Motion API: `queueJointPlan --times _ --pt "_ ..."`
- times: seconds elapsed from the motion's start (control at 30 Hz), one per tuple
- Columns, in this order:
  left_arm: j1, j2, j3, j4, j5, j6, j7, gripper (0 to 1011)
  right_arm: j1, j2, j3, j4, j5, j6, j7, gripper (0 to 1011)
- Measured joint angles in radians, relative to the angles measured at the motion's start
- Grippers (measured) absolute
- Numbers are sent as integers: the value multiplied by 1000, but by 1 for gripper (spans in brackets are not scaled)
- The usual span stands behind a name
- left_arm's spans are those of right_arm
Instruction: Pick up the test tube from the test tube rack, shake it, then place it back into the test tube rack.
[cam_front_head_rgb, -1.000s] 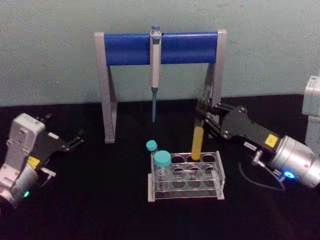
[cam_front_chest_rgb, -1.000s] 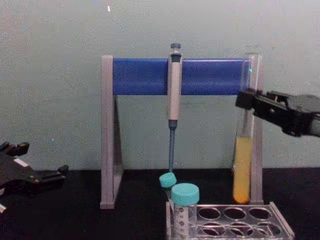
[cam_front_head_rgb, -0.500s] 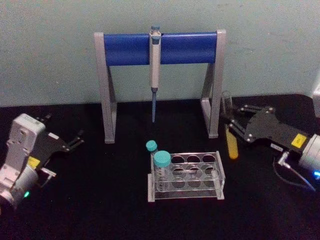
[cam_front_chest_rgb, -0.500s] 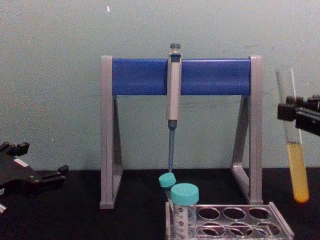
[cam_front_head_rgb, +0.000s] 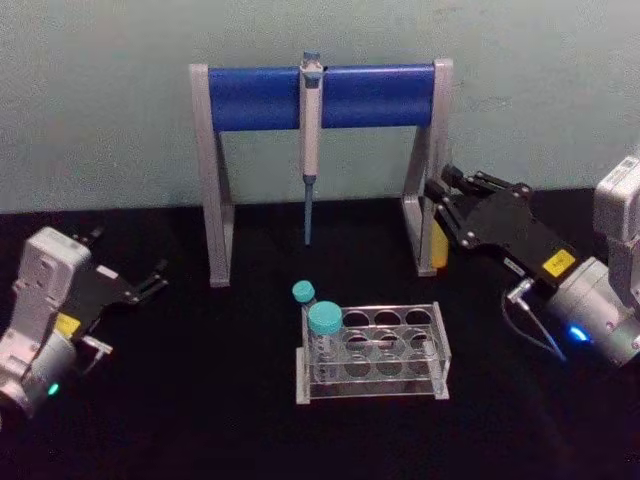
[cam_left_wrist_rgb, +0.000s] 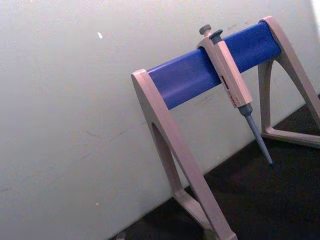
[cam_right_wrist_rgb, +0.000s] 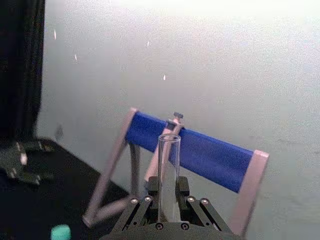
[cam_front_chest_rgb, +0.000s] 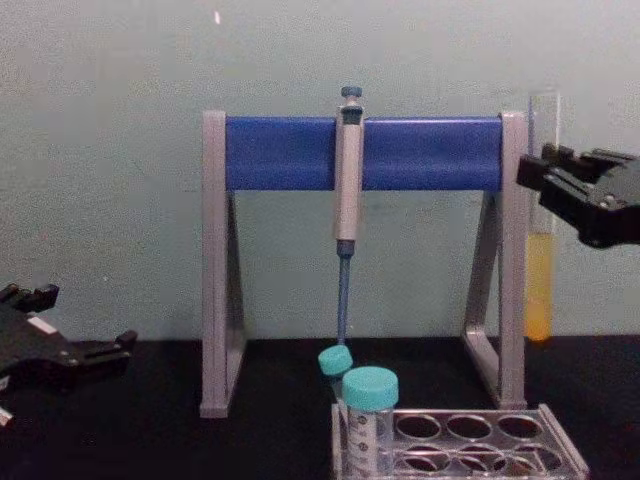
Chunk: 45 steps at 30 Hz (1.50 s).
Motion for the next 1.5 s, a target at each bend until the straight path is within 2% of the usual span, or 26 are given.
queueJointPlan --times 0.03,0.13,0.2,0.23,0.33,0.43,0.53,0.57,0.67,0.77,0.83,0.87,0.97,1.1,1.17,1.27,1.3,1.37,1.5 --pt "0 0 0 0 0 0 0 1001 0 0 0 0 0 0 0 229" --pt "0 0 0 0 0 0 0 1001 18 -35 4 41 99 -5 87 229" --pt "0 0 0 0 0 0 0 1001 24 -46 5 55 136 0 123 229" --pt "0 0 0 0 0 0 0 1001 30 -52 5 64 176 12 162 229" --pt "0 0 0 0 0 0 0 1001 38 -53 2 73 227 34 209 229" --pt "0 0 0 0 0 0 0 1001 49 -33 -13 77 297 82 281 229" --pt "0 0 0 0 0 0 0 1001 55 -4 -26 73 336 124 335 228" --pt "0 0 0 0 0 0 0 1001 55 -4 -26 73 336 124 335 229" --pt "0 0 0 0 0 0 0 1001 56 40 -38 54 367 168 376 229" --pt "0 0 0 0 0 0 0 1001 46 77 -39 31 376 192 382 229" --pt "0 0 0 0 0 0 0 1001 37 108 -39 9 369 206 368 229" --pt "0 0 0 0 0 0 0 1001 37 108 -39 9 369 206 368 229" --pt "0 0 0 0 0 0 0 1001 24 149 -39 -25 338 216 325 229" --pt "0 0 0 0 0 0 0 1001 10 184 -37 -58 286 212 261 228" --pt "0 0 0 0 0 0 0 1001 3 196 -35 -72 246 200 221 229" --pt "0 0 0 0 0 0 0 1001 -4 191 -31 -80 197 174 174 229" --pt "0 0 0 0 0 0 0 1001 -6 181 -29 -80 171 158 150 229" --pt "0 0 0 0 0 0 0 1001 -7 169 -27 -79 147 142 129 229" --pt "0 0 0 0 0 0 0 1001 -1 112 -25 -49 102 92 82 229"
